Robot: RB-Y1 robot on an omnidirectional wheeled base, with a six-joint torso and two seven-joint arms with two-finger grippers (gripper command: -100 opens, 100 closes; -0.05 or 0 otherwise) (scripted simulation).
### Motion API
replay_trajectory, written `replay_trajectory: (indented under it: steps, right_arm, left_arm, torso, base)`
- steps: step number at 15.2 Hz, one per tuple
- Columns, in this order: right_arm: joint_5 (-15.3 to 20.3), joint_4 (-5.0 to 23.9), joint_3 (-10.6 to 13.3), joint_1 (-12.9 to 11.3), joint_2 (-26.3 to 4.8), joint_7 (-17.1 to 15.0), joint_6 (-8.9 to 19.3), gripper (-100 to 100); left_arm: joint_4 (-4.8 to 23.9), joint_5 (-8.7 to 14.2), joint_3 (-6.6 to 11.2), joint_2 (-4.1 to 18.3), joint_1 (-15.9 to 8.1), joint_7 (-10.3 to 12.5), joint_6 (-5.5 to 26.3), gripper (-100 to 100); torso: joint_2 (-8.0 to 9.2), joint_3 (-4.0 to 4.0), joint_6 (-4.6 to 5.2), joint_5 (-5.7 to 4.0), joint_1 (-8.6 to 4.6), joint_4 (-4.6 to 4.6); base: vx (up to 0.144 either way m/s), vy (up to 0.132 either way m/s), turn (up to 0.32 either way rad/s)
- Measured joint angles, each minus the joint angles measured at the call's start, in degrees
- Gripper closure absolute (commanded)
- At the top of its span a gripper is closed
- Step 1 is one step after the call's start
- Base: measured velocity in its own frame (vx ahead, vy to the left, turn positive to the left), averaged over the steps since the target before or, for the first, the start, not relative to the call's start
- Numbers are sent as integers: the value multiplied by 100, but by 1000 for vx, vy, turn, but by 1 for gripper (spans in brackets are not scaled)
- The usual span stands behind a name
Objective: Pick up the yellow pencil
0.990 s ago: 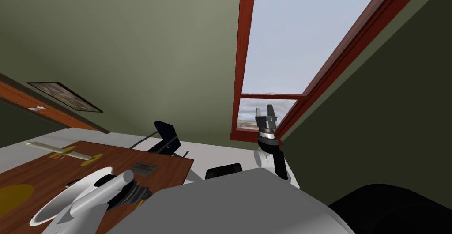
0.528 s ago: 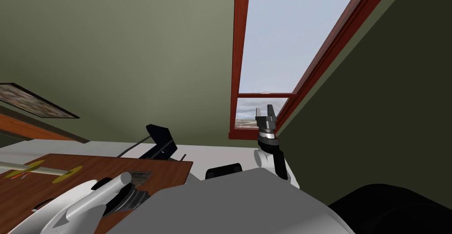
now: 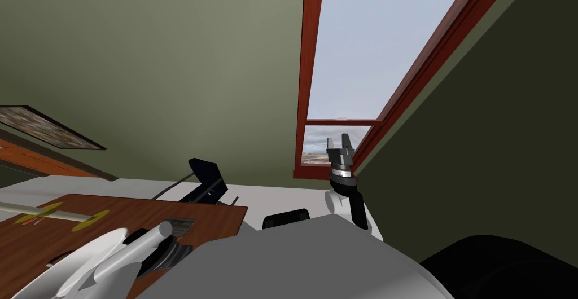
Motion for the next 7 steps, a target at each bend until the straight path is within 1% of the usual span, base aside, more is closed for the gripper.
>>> replay_trajectory:
  steps: [3,7]
  right_arm:
    - [0,0,0,0,0,0,0,0]
    - [0,0,0,0,0,0,0,0]
  left_arm:
    - [-21,9,11,24,1,1,37,100]
    - [-190,58,70,128,10,37,306,100]
  torso:
    - [4,3,0,-2,-3,3]
    - [11,7,-2,-4,-9,4]
  base:
    - [-10,-9,-28]
    - [-16,-12,-29]
